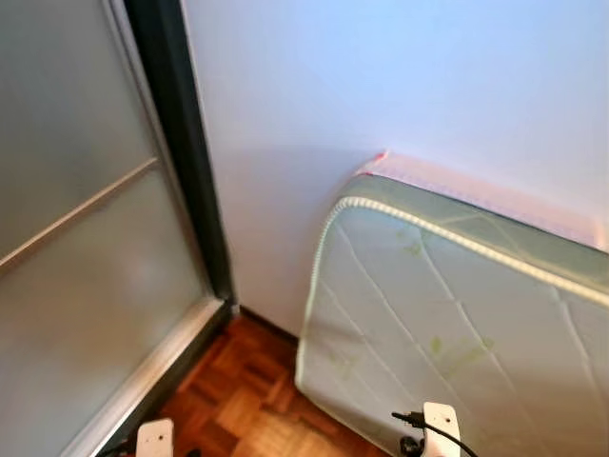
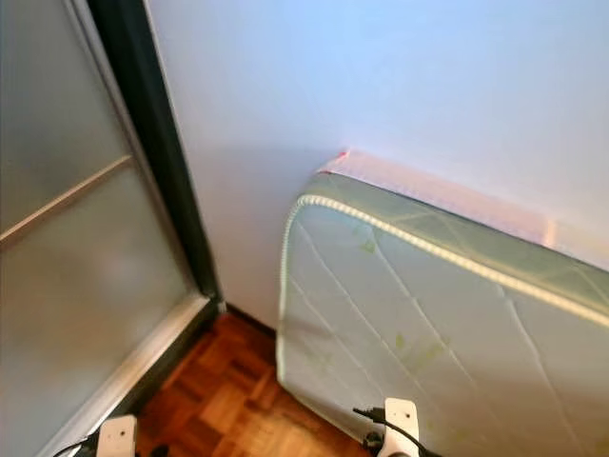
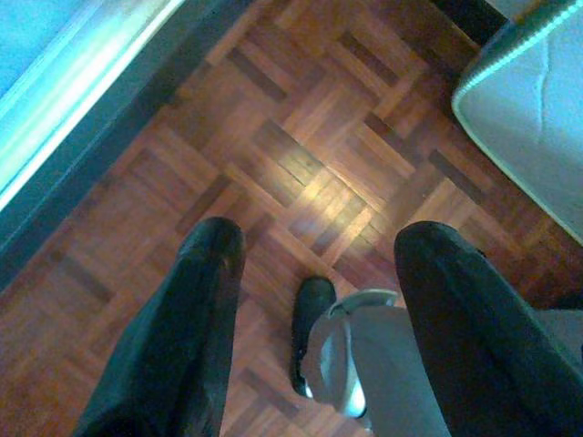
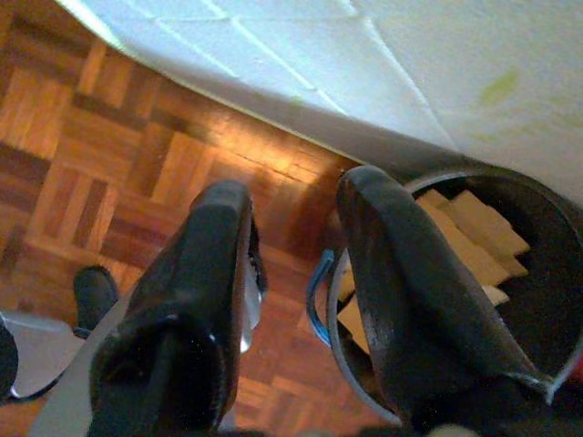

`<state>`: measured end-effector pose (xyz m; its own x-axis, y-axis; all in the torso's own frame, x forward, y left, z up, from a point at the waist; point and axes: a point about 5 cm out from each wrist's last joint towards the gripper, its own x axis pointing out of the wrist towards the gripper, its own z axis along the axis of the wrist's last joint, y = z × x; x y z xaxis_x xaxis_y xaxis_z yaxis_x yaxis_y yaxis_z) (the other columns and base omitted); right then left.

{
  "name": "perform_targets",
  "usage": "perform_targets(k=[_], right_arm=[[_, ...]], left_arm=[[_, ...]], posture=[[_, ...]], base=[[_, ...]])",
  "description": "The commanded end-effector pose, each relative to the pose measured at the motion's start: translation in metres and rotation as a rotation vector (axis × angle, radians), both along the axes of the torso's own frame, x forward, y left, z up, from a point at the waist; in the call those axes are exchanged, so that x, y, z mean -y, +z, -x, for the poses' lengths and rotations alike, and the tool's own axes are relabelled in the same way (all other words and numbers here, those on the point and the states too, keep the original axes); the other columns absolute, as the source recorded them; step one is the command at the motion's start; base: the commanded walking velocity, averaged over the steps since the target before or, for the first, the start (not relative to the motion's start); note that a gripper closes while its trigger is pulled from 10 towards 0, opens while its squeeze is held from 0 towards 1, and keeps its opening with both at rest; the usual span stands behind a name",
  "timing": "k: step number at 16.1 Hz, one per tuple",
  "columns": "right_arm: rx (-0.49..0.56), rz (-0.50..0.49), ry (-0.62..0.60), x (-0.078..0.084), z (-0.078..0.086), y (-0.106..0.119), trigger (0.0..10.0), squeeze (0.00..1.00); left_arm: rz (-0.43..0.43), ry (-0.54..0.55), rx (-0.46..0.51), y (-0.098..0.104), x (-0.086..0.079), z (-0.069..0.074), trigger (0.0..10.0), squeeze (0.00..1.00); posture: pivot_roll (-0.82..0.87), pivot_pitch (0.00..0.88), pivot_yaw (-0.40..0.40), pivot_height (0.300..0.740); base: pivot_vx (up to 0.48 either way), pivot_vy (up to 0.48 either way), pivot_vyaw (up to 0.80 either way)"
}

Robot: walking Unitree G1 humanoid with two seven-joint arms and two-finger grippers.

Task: Clean up the room

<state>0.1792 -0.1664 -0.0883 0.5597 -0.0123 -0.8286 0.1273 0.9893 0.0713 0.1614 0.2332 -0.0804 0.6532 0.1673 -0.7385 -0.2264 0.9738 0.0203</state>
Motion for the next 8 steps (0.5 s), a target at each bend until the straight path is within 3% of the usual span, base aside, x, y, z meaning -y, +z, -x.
perform_targets(k=[1,8], right_arm=[[-0.076,-0.064,-0.102,0.0405,0.0316,-0.0081,10.0,0.0],[-0.076,-0.071,-0.104,0.0377,0.0285,-0.0076,10.0,0.0]], left_arm=[[-0.018,-0.064,-0.173,-0.0091,-0.0097,0.0199,10.0,0.0],[-0.011,-0.047,-0.178,-0.0089,-0.0147,0.0231,10.0,0.0]], posture=[[0.06,0.0,-0.013,0.74],[0.06,0.0,0.003,0.74]], base=[[0.0,-0.371,-0.8],[0.0,0.0,-0.8]])
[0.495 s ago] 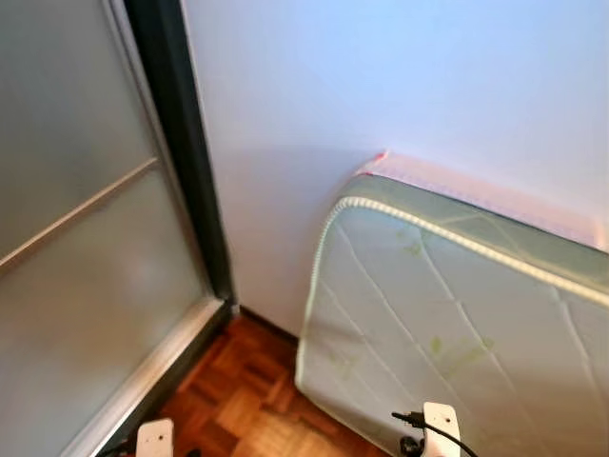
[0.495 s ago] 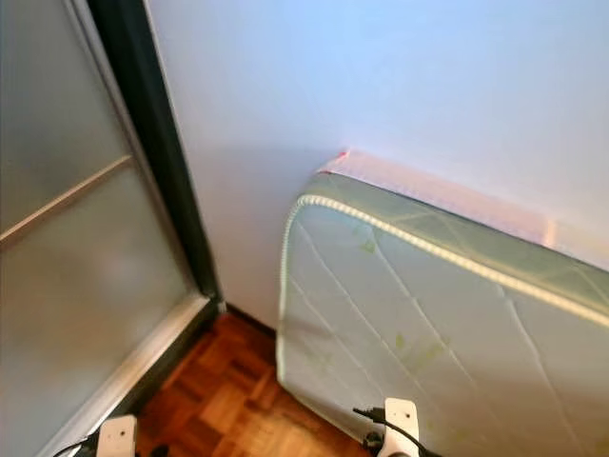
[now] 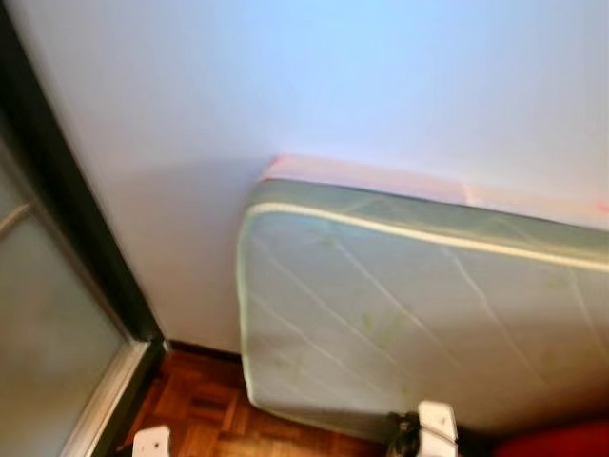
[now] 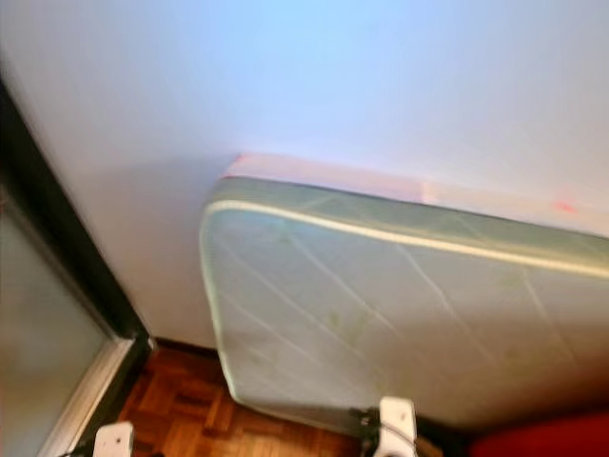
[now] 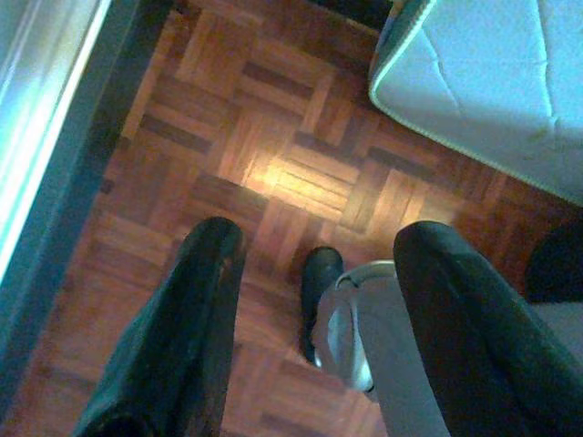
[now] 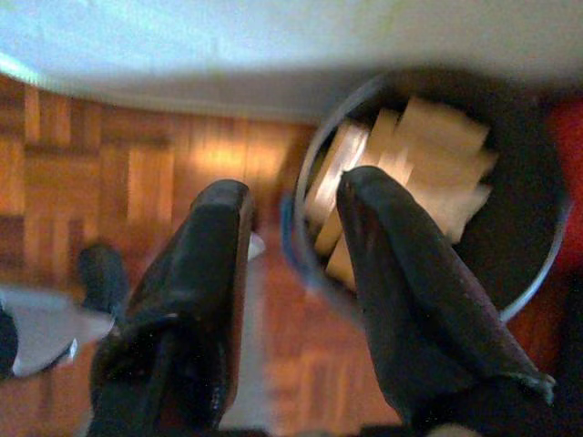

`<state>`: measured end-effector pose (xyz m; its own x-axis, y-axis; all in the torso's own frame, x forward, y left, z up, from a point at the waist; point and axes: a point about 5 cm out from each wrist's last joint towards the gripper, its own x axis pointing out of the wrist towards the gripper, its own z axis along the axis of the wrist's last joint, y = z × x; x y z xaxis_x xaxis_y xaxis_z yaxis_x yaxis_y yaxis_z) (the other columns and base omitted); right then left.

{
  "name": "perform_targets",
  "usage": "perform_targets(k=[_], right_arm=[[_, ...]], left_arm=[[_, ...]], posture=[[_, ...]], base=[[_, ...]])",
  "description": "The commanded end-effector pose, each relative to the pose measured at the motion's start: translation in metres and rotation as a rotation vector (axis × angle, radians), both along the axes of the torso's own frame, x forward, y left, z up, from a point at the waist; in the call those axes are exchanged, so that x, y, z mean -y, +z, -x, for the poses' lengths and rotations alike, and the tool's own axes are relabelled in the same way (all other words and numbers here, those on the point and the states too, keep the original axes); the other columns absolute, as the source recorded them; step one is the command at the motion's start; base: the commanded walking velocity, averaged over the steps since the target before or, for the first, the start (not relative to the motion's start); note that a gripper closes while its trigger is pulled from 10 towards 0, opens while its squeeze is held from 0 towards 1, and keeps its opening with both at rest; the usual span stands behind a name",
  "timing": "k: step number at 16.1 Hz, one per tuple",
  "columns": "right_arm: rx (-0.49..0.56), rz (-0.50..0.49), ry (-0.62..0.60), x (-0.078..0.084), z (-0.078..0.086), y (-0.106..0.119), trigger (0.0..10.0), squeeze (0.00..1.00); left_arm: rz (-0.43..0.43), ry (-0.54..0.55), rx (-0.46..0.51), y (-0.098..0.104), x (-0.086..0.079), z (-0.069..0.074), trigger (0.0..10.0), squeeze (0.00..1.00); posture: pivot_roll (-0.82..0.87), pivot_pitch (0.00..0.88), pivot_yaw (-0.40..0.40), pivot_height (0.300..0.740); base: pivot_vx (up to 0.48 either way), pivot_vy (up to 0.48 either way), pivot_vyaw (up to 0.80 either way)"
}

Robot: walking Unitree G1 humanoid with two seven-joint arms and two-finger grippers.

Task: Clean up the room

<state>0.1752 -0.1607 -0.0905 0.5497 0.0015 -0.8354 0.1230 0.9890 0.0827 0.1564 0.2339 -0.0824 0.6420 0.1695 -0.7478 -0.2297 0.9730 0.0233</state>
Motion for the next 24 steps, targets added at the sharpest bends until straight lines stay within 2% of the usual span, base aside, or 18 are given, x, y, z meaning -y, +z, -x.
perform_targets(k=[1,11,24], right_arm=[[-0.065,-0.057,-0.109,0.0433,0.0245,-0.0054,10.0,0.0],[-0.074,-0.055,-0.104,0.0427,0.0254,-0.0059,10.0,0.0],[-0.076,-0.041,-0.097,0.0449,0.0251,-0.0055,10.0,0.0]], left_arm=[[-0.011,-0.051,-0.165,-0.007,-0.0139,0.0183,10.0,0.0],[-0.016,-0.069,-0.171,-0.0074,-0.0124,0.0184,10.0,0.0],[-0.011,-0.068,-0.178,-0.01,-0.0115,0.0258,10.0,0.0]], posture=[[0.06,0.0,0.003,0.74],[0.06,0.0,0.011,0.74],[0.06,0.0,0.001,0.74]], base=[[0.0,0.0,-0.8],[0.0,0.0,-0.79],[0.0,0.0,-0.79]])
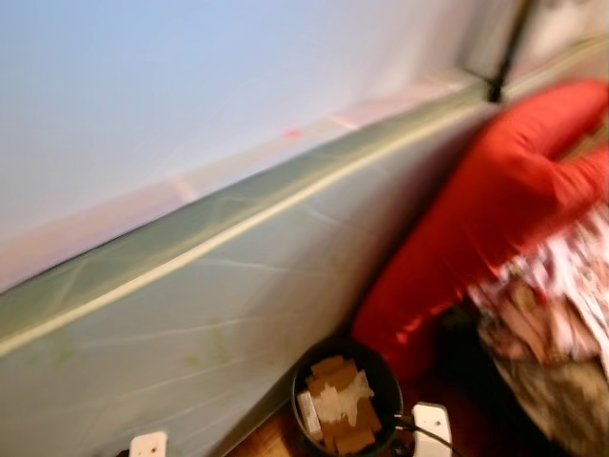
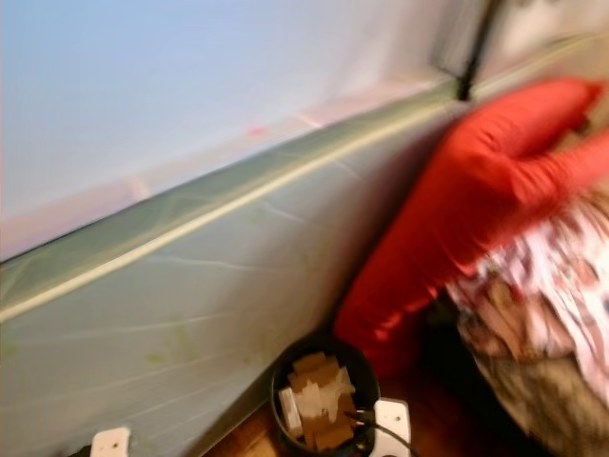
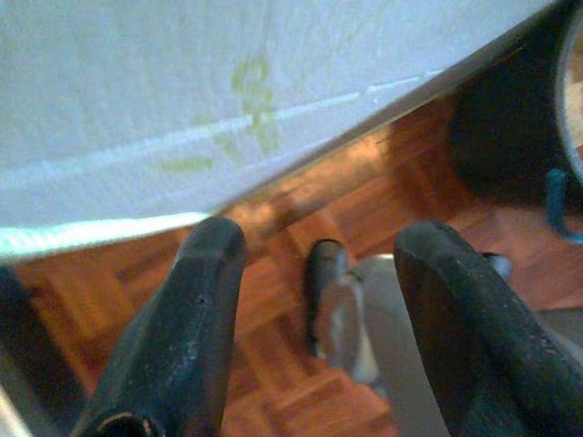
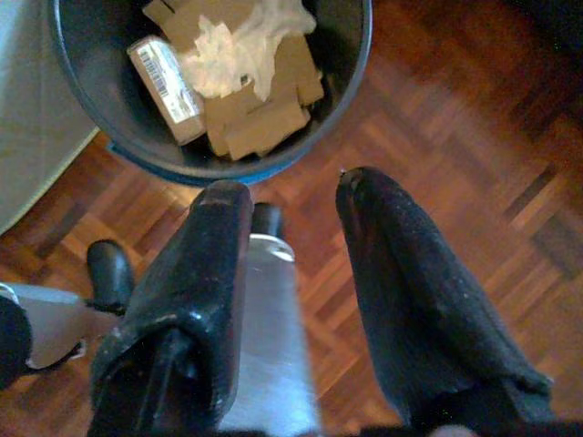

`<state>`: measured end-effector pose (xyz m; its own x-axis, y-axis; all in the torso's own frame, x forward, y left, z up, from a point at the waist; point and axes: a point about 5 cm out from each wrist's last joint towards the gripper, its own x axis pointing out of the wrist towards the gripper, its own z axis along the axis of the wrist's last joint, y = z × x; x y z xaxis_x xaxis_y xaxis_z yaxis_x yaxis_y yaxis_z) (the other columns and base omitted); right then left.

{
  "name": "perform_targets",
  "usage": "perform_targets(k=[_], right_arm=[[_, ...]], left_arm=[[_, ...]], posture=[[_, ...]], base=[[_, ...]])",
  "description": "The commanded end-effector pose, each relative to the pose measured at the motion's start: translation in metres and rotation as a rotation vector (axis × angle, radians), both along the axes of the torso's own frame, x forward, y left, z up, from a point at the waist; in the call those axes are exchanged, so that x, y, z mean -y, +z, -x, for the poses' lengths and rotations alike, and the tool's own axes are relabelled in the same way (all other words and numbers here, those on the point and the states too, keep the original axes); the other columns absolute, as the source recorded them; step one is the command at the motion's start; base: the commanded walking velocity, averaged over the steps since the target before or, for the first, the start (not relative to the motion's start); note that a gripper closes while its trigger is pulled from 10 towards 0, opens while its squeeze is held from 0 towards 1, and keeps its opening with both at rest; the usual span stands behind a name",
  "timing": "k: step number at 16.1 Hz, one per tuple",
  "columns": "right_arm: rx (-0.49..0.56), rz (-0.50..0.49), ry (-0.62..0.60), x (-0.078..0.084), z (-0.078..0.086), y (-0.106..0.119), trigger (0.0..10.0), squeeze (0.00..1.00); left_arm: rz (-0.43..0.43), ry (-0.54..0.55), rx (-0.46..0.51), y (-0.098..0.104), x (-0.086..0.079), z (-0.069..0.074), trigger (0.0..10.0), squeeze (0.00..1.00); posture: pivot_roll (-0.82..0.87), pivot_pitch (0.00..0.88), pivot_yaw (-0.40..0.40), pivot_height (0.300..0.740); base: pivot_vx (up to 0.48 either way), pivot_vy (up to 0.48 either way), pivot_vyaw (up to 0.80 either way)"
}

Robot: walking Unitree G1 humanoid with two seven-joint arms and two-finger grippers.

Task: Clean up the room

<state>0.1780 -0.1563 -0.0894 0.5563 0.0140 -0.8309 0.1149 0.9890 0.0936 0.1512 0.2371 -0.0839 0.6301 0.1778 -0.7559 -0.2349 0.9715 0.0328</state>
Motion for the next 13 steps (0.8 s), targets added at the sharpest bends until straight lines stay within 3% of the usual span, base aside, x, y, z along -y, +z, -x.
perform_targets(k=[1,4,10,13], right_arm=[[-0.084,-0.032,-0.106,0.049,0.028,-0.006,10.0,0.0],[-0.073,-0.025,-0.114,0.05,0.027,-0.006,10.0,0.0],[-0.058,-0.033,-0.151,0.05,0.026,-0.006,10.0,0.0],[-0.061,-0.035,-0.147,0.05,0.026,-0.006,10.0,0.0]], left_arm=[[-0.003,-0.075,-0.163,-0.009,-0.007,0.02,10.0,0.0],[-0.011,-0.088,-0.157,-0.008,-0.003,0.014,10.0,0.0],[-0.02,-0.092,-0.148,-0.006,-0.002,0.008,10.0,0.0],[-0.019,-0.086,-0.146,-0.006,-0.004,0.009,10.0,0.0]], posture=[[0.06,0.0,0.003,0.74],[0.06,0.0,0.002,0.74],[0.06,0.0,0.002,0.74],[0.06,0.0,0.0,0.74]], base=[[0.0,0.0,-0.79],[0.0,0.0,-0.52],[0.0,-0.366,0.0],[0.0,-0.379,-0.69]])
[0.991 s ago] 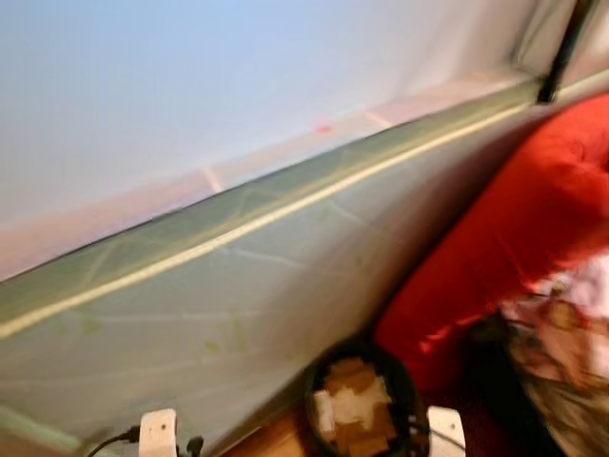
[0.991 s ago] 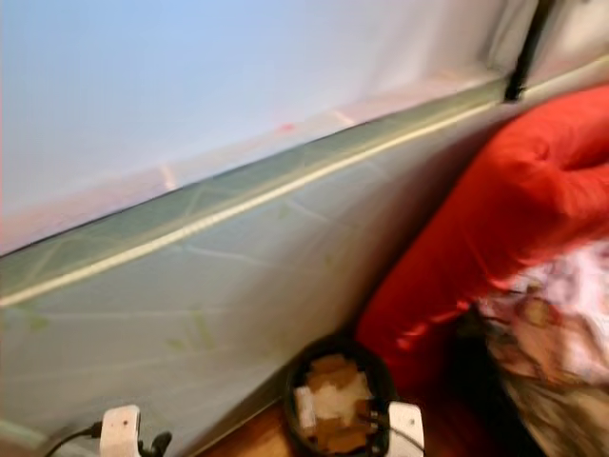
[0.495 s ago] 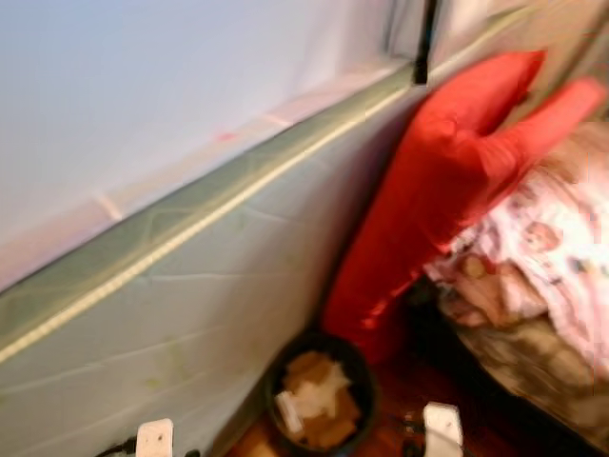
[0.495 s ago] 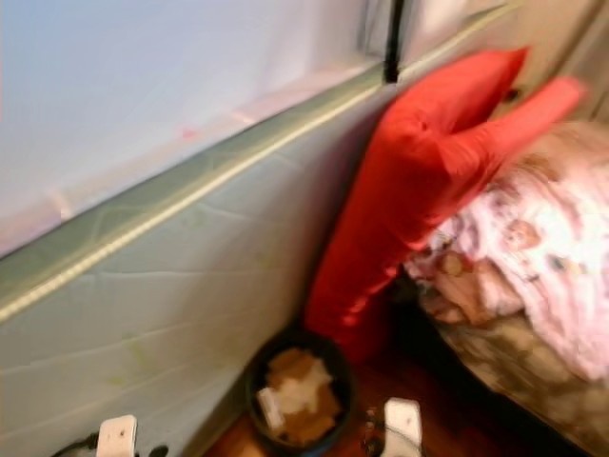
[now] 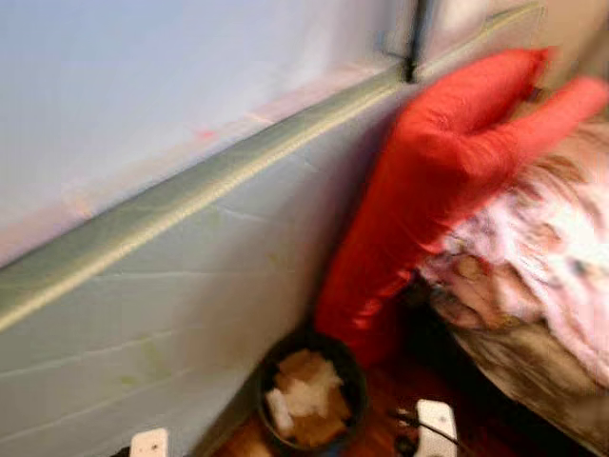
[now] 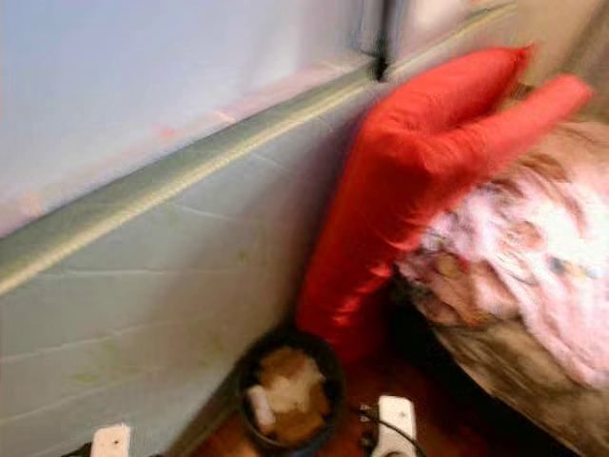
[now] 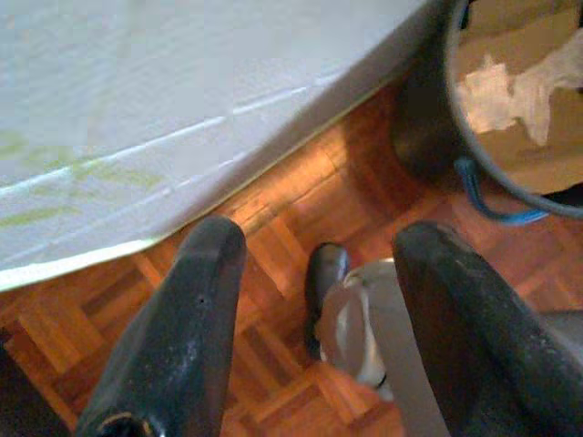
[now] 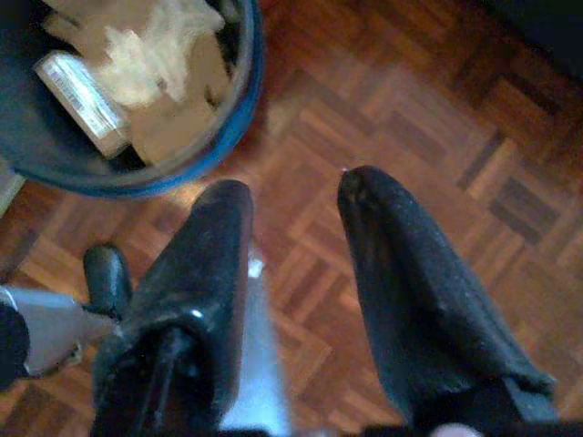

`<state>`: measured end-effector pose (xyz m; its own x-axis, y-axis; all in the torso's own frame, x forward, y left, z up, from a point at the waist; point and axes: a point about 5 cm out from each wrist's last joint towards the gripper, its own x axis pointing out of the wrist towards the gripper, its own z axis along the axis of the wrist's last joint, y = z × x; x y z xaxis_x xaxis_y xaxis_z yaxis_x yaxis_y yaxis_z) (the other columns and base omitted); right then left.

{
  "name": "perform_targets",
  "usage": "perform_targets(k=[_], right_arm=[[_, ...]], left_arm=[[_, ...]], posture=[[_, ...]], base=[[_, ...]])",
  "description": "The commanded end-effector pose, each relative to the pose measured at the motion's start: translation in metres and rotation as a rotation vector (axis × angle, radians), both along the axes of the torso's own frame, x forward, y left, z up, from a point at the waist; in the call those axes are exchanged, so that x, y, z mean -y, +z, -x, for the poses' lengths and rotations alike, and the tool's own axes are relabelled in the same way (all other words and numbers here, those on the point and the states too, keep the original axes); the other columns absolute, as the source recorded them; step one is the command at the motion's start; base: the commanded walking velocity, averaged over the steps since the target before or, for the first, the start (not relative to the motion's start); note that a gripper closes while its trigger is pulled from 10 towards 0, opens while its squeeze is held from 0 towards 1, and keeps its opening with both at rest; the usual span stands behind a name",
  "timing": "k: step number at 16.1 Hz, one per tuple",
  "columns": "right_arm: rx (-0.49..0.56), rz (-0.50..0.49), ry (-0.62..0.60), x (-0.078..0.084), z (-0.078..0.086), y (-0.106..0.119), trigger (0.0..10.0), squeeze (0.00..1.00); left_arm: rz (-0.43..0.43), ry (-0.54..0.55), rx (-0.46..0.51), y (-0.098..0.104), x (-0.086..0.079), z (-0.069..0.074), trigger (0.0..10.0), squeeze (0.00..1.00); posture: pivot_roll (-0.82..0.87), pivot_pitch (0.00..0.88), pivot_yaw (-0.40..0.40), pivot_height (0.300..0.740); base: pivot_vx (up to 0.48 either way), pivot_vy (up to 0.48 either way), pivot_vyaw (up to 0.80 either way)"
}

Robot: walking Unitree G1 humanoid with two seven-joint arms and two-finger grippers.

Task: Clean up the room

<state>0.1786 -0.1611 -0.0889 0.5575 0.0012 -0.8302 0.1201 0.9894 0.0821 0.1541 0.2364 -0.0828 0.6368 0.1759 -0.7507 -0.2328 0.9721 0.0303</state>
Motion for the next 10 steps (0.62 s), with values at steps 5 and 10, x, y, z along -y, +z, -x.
perform_targets(k=[5,10], right_arm=[[-0.059,-0.037,-0.155,0.0464,0.0266,-0.006,10.0,0.0],[-0.052,-0.039,-0.167,0.0466,0.0263,-0.0057,10.0,0.0]], left_arm=[[-0.019,-0.075,-0.157,-0.0072,-0.0087,0.0161,10.0,0.0],[-0.02,-0.078,-0.159,-0.0072,-0.0087,0.0158,10.0,0.0]], posture=[[0.05,0.0,-0.003,0.74],[0.05,0.0,-0.003,0.74]], base=[[0.0,-0.381,-0.14],[0.0,-0.381,0.0]])
